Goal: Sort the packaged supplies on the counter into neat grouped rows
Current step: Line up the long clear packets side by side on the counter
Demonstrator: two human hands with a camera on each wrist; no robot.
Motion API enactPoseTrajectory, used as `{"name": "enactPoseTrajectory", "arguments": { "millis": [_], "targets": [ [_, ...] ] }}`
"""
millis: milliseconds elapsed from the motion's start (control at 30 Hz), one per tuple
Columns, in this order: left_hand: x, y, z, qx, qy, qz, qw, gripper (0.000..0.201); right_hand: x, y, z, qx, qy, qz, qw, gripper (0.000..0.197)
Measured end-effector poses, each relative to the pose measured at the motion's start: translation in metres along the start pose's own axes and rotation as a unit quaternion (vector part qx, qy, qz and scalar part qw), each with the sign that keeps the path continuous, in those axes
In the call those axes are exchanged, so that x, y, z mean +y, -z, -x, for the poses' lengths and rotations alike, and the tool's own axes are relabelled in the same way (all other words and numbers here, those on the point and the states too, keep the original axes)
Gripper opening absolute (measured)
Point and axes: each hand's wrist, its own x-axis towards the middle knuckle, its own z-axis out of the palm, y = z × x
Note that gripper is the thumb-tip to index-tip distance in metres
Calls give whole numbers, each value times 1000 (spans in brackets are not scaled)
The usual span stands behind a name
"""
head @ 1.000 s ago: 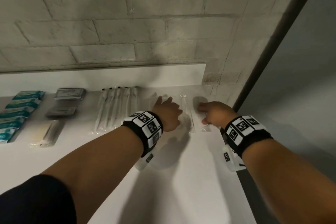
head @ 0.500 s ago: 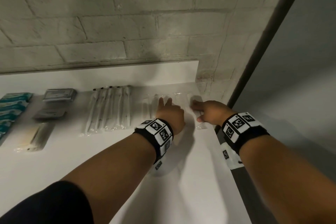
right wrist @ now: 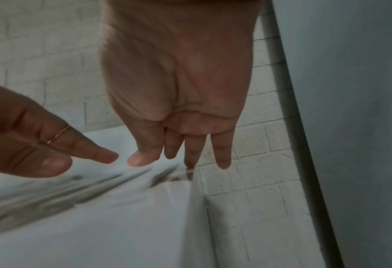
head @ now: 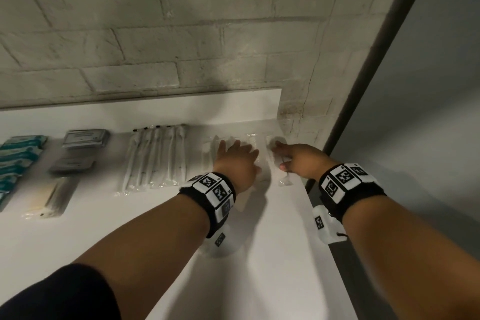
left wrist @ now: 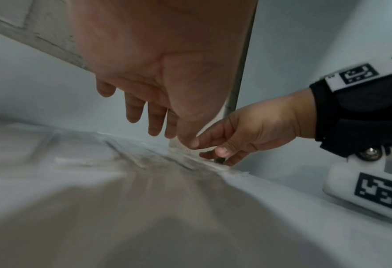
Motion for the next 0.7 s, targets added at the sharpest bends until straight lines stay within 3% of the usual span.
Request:
{"name": "enactPoseTrajectory", "arguments": {
  "millis": [67, 200, 333, 700],
  "targets": [
    [-11, 2, 4, 20, 15, -4, 1000, 50, -4, 4, 3, 30, 17, 11, 999, 54],
    [-25, 2, 8, -42, 55, -33, 997, 47, -27, 2, 6, 65, 41, 49, 996, 40],
    [-21, -2, 13, -70, 58, -25, 996, 48, -47, -13, 2, 26, 40, 143, 989, 37],
    [-20, -4, 12, -74, 62, -15, 995, 50, -49, -16, 0, 15, 44, 182, 982, 35]
  ]
}}
